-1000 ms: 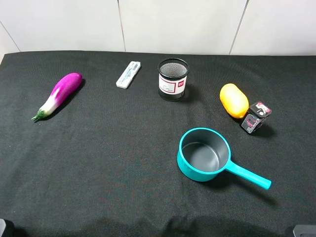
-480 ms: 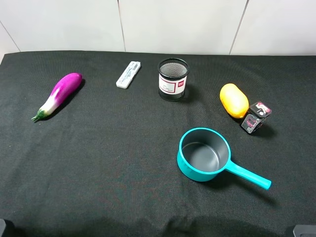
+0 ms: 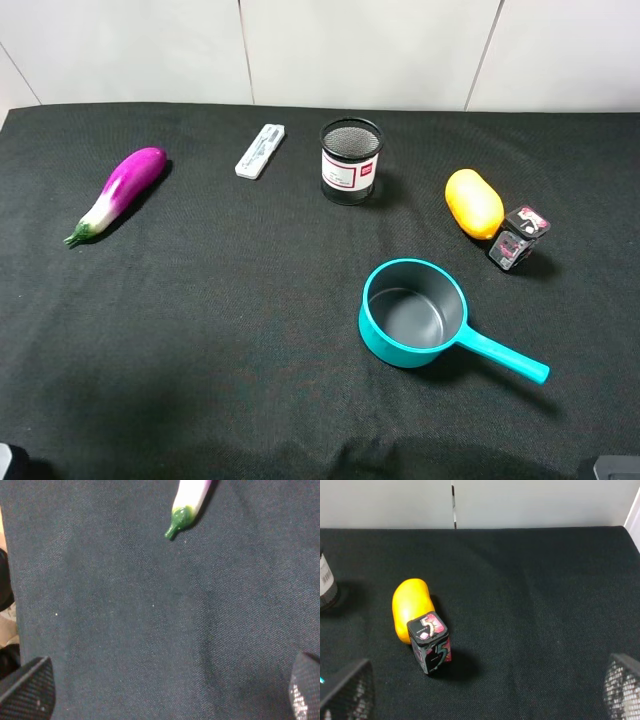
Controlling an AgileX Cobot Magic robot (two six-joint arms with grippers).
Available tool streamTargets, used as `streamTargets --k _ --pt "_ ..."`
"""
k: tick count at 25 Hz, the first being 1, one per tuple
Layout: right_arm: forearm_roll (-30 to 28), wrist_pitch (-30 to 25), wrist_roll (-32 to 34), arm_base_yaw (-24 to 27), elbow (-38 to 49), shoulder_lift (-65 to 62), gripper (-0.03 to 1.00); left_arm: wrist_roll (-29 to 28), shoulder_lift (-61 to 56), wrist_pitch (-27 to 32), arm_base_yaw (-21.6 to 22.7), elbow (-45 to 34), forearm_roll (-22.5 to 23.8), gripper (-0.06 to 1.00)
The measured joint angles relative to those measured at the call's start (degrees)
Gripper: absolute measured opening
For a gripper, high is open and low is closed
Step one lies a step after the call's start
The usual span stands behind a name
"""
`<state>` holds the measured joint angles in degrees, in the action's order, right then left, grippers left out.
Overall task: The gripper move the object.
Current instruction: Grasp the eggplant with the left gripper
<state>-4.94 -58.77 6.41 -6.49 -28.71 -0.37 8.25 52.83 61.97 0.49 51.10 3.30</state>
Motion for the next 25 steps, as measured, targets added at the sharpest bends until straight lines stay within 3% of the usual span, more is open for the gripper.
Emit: streamTargets --k 12,25 --pt "0.0 0.0 0.0 0.0 0.0 0.0 0.69 0.0 17.3 -0.4 0.0 7.8 1.4 0.99" --pt "0.0 0.0 0.0 0.0 0.0 0.0 0.69 1.8 31.6 -6.8 0.0 13.0 1.5 0.99"
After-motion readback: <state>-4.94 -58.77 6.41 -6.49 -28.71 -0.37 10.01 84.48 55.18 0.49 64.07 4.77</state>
